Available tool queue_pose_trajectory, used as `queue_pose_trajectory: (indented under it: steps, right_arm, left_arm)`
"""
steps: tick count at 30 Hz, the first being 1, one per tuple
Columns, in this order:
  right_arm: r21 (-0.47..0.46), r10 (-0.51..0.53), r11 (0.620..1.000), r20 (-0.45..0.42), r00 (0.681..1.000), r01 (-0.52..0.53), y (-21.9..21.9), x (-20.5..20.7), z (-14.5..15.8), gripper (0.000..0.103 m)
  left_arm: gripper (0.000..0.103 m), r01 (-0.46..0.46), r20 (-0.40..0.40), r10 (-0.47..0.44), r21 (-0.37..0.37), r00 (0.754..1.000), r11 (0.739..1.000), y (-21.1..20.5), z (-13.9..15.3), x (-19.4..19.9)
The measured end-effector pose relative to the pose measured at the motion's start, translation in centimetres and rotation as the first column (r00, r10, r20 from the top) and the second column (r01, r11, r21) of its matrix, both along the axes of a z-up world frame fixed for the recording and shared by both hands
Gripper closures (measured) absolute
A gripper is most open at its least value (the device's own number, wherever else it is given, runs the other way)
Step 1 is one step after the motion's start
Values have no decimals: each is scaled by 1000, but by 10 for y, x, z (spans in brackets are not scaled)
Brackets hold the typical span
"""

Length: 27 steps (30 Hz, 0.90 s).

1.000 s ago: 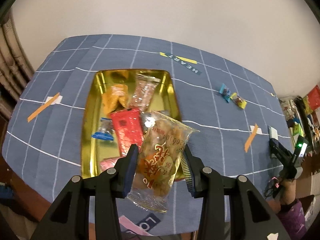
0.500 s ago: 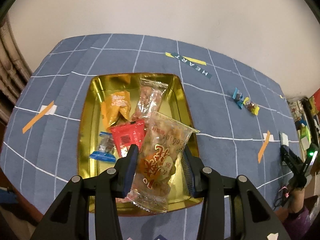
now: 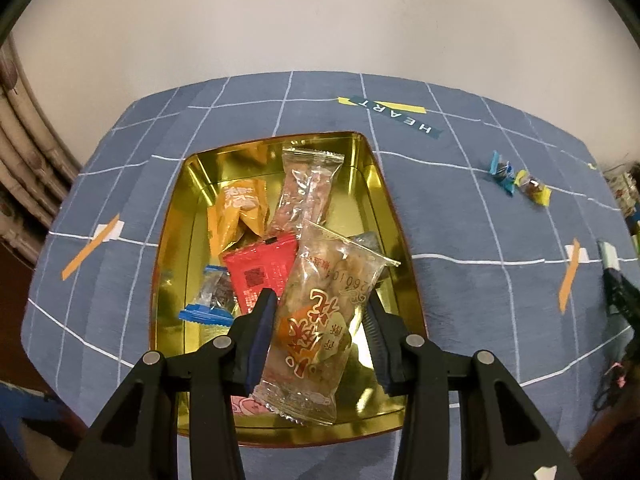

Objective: Organize snacks
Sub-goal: 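Carry the clear cookie bag over the tin and open the left gripper, then carry the navy-and-white box over the tin with the right gripper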

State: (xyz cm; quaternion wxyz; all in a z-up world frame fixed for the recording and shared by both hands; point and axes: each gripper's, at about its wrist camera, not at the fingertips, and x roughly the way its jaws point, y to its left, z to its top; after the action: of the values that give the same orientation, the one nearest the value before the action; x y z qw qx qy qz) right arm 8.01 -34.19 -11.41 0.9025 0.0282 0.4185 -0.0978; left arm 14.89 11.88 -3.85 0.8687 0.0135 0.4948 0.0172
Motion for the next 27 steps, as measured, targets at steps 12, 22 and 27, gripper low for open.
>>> queue_pose_trajectory:
  steps: [12,22,27]
  right_arm:
    - [-21,-16,1000,-3,1000,16,3,-1,2,46]
    - [19,-13,1000,-32,999,13,3,-4,5,52]
    - [57,-10,998,-43,999,13,6,-7,7,53]
  left_arm:
    - [51,-32,84,22,125,996,992,-7,16,-15]
    - [31,-127,149,101,179,984,975,4,47,-40]
    - [30,-157,150,133,162,980,974,13,54,-51]
